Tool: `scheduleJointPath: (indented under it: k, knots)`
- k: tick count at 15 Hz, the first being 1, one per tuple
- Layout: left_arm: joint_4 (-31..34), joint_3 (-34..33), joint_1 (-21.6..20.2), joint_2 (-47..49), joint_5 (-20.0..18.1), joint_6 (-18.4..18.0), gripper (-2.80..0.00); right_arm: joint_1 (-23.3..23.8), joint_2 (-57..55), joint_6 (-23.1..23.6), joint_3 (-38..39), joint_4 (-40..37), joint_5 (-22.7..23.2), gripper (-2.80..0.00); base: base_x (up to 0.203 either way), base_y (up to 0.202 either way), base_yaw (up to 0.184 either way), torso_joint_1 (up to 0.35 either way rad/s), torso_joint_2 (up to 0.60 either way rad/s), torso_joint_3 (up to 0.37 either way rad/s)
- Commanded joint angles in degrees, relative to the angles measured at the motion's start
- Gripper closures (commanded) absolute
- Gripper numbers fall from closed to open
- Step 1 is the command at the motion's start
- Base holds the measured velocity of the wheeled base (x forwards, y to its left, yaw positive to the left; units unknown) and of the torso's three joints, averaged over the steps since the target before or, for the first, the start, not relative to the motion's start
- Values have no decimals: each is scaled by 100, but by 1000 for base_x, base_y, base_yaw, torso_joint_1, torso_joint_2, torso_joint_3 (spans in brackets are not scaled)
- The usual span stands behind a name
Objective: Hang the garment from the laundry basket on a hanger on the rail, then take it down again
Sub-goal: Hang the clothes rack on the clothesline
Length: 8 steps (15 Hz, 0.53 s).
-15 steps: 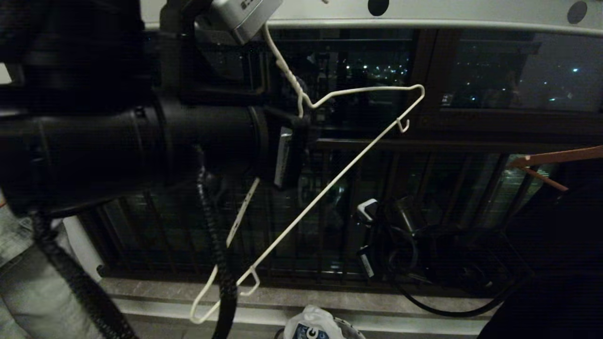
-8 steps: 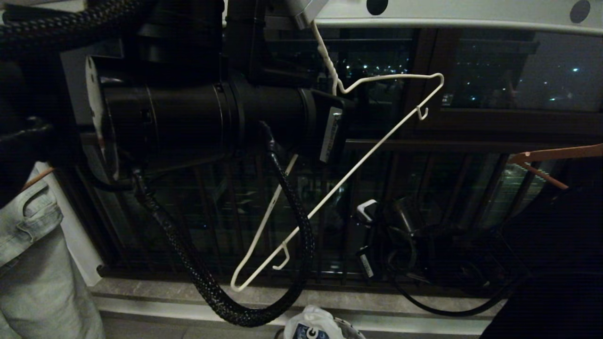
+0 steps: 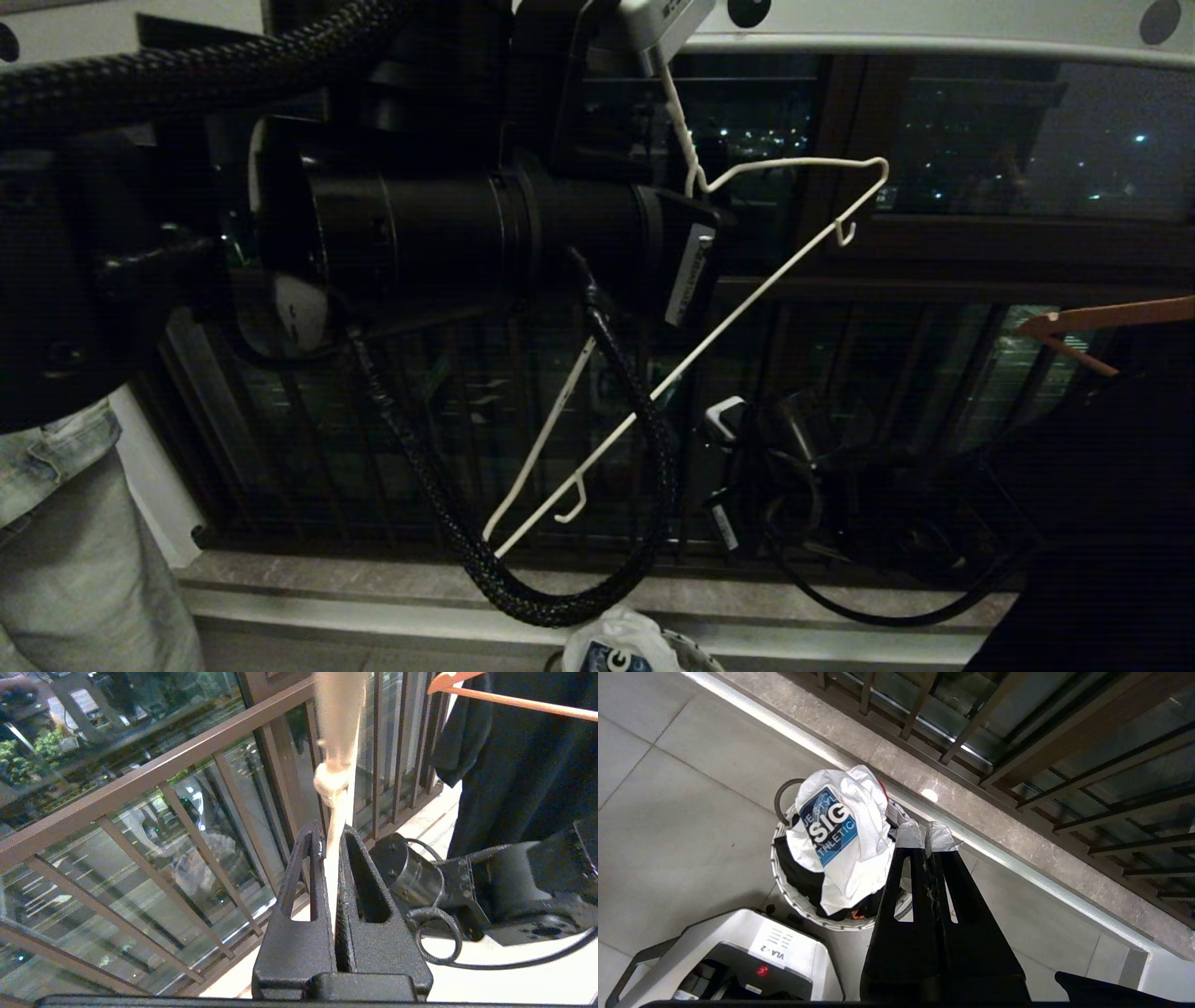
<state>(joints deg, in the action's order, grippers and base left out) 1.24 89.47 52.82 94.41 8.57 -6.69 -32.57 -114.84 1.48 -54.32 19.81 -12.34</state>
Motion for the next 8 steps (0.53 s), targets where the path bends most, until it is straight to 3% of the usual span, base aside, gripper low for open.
scheduleJointPath:
  k: [1,8]
  knots:
    - [97,264,-15,209,41,-17,0,-3,14,2,0,14,-6,0,0,0,0,0,0,0]
    - [255,586,-117,608,272,-133,0,-3,80,2,0,14,-6,0,0,0,0,0,0,0]
